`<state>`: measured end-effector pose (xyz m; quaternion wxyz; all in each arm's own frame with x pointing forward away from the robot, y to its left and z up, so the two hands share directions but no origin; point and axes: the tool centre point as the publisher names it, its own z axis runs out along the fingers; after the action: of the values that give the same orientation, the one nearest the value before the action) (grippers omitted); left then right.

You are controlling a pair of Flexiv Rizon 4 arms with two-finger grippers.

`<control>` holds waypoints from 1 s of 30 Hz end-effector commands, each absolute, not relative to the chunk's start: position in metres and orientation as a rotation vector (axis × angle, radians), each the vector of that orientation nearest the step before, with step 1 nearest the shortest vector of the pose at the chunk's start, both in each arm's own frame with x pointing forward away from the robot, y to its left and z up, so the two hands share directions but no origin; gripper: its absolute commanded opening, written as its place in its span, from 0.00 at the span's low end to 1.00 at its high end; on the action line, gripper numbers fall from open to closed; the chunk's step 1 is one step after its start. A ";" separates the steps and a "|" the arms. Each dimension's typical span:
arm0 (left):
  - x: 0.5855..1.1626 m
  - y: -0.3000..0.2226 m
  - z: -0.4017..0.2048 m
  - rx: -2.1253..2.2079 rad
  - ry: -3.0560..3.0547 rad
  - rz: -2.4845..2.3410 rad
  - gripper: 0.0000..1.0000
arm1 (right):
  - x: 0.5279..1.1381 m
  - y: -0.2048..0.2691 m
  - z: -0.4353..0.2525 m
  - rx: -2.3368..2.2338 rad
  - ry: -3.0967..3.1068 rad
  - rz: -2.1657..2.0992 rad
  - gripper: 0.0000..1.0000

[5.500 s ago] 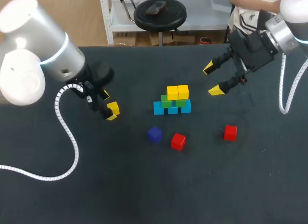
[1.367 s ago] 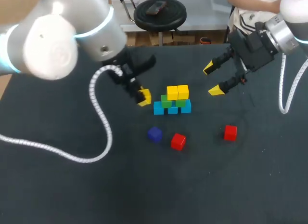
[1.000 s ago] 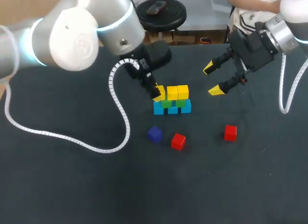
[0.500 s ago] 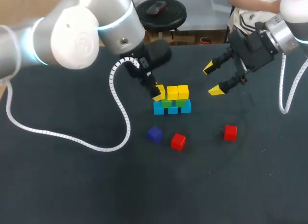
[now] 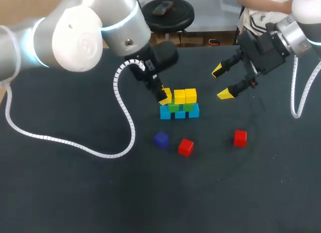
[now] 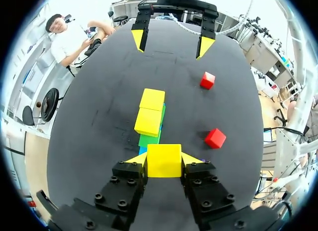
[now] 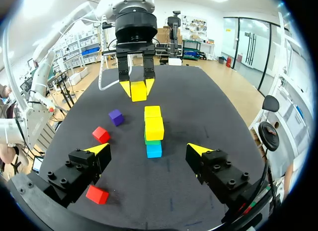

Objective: Place the blue cubes, place green cubes on the blue cubes, place the yellow cubes on the green cubes, then place the red cubes on the yellow cubes, and place purple cube on the red cubes.

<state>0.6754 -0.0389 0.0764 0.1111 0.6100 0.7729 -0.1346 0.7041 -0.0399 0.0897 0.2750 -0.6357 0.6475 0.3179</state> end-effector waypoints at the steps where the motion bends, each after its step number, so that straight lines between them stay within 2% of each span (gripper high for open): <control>1: 0.676 -0.039 0.077 1.794 2.272 -0.395 0.00 | 0.703 -0.040 0.090 -1.707 1.739 0.853 1.00; 19: 0.672 -0.038 0.095 1.799 2.226 -0.349 0.00 | 0.703 -0.040 0.090 -1.707 1.739 0.853 1.00; 30: 0.670 -0.051 0.082 1.788 2.211 -0.402 0.00 | 0.703 -0.040 0.090 -1.707 1.739 0.853 1.00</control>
<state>0.6666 -0.0483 0.0867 0.1348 0.6159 0.7643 -0.1353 0.7041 -0.0399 0.0897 0.2750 -0.6357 0.6475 0.3179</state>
